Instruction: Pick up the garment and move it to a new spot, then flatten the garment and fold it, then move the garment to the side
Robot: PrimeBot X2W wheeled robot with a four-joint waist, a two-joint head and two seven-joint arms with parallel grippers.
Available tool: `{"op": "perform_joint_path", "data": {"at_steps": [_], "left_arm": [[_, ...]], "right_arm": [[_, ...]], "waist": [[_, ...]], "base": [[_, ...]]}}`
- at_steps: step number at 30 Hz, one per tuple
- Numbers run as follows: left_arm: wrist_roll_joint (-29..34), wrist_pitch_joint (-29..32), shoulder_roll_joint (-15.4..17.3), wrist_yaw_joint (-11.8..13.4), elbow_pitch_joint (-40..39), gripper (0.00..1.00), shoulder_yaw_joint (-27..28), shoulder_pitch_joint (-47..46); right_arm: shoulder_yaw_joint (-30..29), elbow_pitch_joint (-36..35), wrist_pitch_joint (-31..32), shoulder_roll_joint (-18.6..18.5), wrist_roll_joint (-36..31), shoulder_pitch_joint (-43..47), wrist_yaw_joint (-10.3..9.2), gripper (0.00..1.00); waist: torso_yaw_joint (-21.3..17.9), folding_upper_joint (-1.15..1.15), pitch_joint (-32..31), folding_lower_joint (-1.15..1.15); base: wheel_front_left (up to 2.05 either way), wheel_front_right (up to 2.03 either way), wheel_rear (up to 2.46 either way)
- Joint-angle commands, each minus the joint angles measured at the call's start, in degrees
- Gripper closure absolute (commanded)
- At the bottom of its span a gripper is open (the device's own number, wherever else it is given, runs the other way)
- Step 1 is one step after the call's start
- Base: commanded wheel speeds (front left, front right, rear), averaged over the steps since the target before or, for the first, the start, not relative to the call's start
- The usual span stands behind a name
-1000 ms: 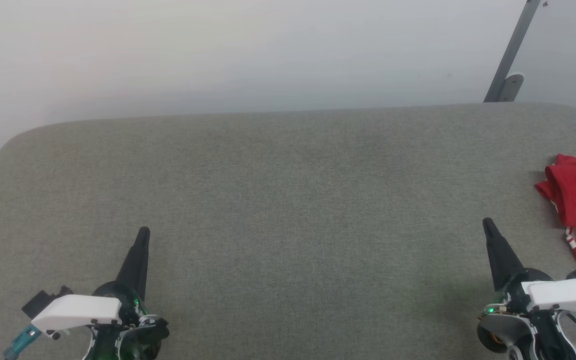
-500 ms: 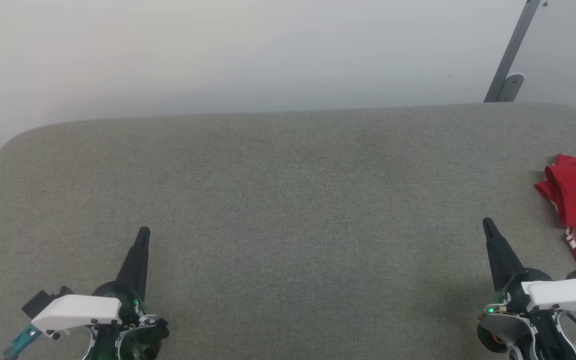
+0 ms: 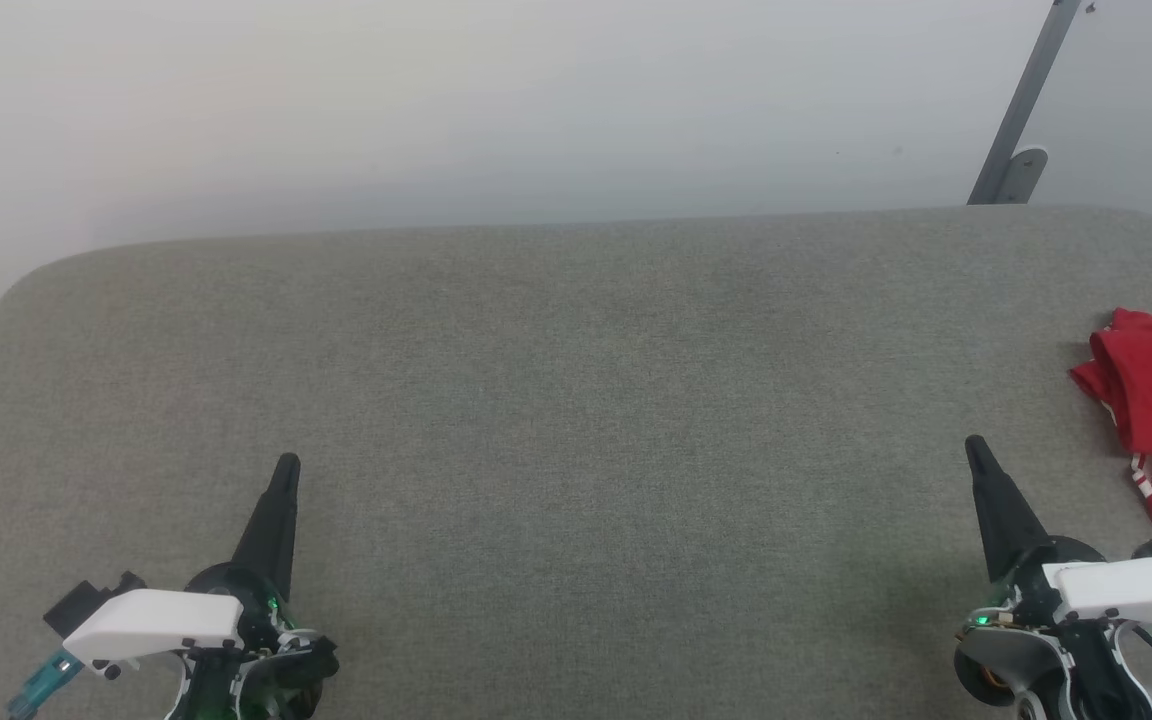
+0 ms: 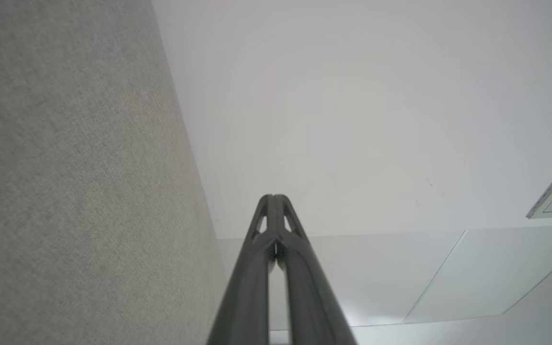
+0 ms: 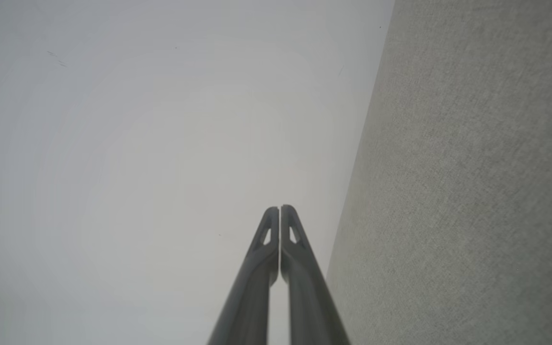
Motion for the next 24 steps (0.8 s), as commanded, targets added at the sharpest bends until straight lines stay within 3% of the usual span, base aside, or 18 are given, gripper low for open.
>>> {"op": "perform_joint_path", "data": {"at_steps": [1,24], "left_arm": [[-0.20,0.14,-0.11,-0.25,-0.06,1.00,0.02,-0.62],[-0.20,0.13,-0.11,-0.25,-0.06,1.00,0.01,-0.62]], "right_arm": [[-0.07,0.08,0.09,0.19,0.26,-0.29,0.00,1.00],[-0.07,0.08,0.09,0.19,0.26,-0.29,0.00,1.00]], "waist": [[0.00,0.00,0.00,0.00],[0.00,0.00,0.00,0.00]], "base": [[0.00,0.00,0.00],[0.00,0.00,0.00]]}}
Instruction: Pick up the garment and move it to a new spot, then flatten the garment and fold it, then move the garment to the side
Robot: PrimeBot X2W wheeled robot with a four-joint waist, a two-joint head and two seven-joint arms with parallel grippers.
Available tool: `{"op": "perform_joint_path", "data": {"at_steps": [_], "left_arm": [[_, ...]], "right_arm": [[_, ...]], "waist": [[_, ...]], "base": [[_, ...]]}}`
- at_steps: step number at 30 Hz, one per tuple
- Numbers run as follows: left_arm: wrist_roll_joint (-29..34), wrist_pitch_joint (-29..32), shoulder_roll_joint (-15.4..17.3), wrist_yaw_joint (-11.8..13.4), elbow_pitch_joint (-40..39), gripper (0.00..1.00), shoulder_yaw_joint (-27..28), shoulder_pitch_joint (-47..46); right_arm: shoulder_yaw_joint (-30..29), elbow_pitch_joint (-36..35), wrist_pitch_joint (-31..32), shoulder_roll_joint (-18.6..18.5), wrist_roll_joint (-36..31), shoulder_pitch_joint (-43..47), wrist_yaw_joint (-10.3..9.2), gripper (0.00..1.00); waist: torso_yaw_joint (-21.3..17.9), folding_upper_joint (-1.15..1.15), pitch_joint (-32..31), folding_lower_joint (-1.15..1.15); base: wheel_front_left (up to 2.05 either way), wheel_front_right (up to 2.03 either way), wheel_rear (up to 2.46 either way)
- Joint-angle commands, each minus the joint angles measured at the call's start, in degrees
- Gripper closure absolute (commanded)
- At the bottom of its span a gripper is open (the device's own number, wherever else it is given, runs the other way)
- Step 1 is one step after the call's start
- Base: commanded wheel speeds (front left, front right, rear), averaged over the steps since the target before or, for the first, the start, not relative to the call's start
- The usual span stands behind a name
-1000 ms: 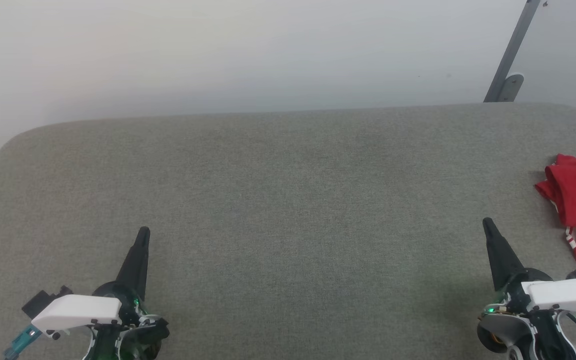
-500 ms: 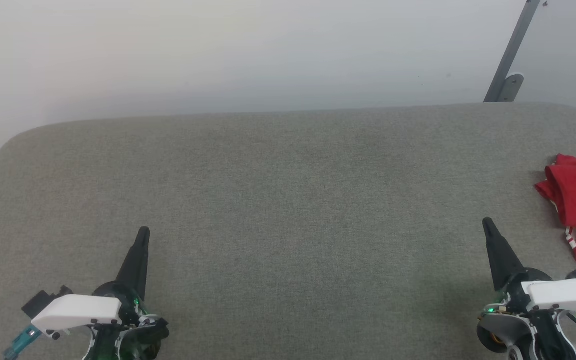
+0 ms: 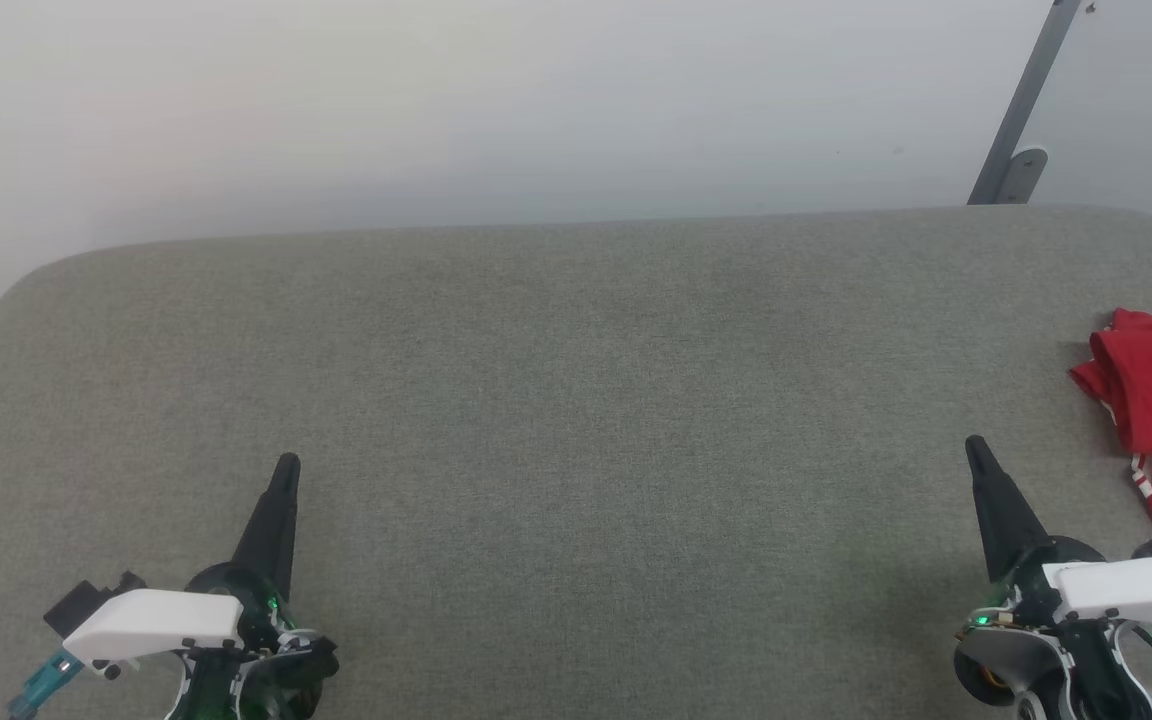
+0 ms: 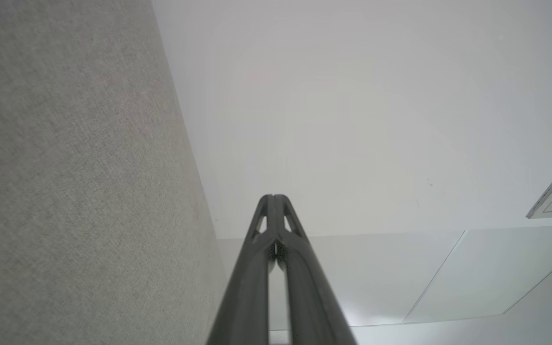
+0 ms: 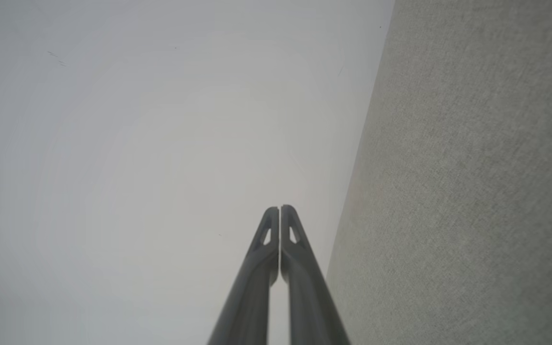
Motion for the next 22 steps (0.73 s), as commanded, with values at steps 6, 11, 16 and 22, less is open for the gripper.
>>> {"op": "perform_joint_path", "data": {"at_steps": [6,11,16,22], "left_arm": [[-0.20,0.13,-0.11,-0.25,-0.07,1.00,0.00,-0.62],[-0.20,0.13,-0.11,-0.25,-0.07,1.00,-0.01,-0.62],[-0.20,0.13,-0.11,-0.25,-0.07,1.00,0.00,-0.62],[-0.20,0.13,-0.11,-0.25,-0.06,1.00,0.00,-0.62]], "right_arm": [[-0.07,0.07,0.09,0.19,0.26,-0.28,0.00,1.00],[-0.06,0.08,0.09,0.19,0.26,-0.28,0.00,1.00],[-0.07,0.06,0.08,0.18,0.26,-0.28,0.00,1.00],[-0.06,0.06,0.08,0.19,0.26,-0.28,0.00,1.00]], "waist": [[0.00,0.00,0.00,0.00],[0.00,0.00,0.00,0.00],[0.00,0.00,0.00,0.00],[0.00,0.00,0.00,0.00]], "base": [[0.00,0.00,0.00],[0.00,0.00,0.00],[0.00,0.00,0.00],[0.00,0.00,0.00]]}}
